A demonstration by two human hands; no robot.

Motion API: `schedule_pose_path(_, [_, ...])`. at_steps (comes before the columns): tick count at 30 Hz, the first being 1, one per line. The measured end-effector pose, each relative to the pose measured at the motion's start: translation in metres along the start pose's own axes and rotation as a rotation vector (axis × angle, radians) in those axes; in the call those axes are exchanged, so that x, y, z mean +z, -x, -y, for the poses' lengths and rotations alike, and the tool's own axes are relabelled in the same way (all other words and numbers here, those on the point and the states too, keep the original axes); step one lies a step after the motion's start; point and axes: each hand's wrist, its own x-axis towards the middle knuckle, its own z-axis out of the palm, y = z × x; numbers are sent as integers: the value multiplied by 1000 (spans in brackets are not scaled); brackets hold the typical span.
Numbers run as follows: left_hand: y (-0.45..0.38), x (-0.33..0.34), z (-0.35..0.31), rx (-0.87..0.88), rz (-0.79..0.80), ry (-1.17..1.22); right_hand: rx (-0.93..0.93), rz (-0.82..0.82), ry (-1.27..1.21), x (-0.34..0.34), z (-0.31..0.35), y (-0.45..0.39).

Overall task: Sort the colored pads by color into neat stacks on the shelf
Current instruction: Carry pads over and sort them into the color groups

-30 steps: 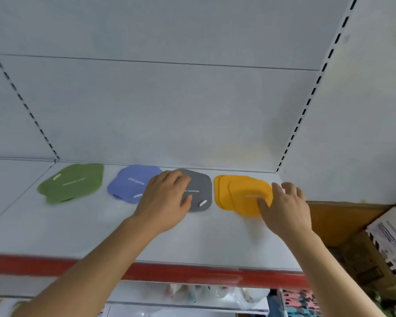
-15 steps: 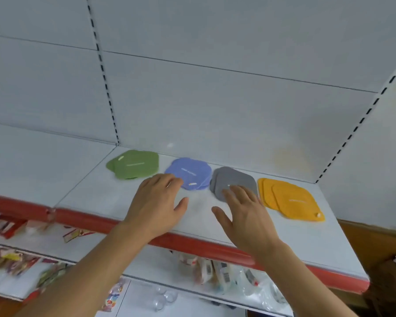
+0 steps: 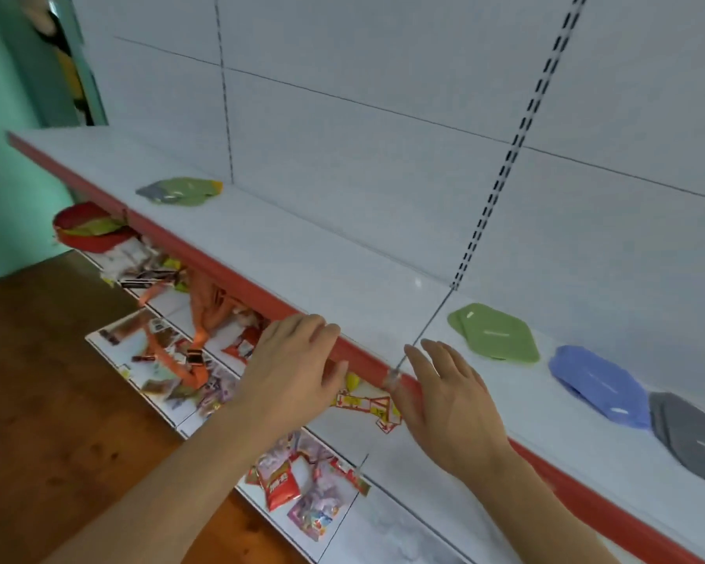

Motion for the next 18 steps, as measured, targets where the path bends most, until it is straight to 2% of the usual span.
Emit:
schedule_pose_path(7, [-2, 1, 130, -163, -2, -47, -150, 14, -12, 47, 95, -111])
schedule_pose_path(18, [-84, -11, 313, -294, 57, -172, -184, 1, -133, 111, 201, -292])
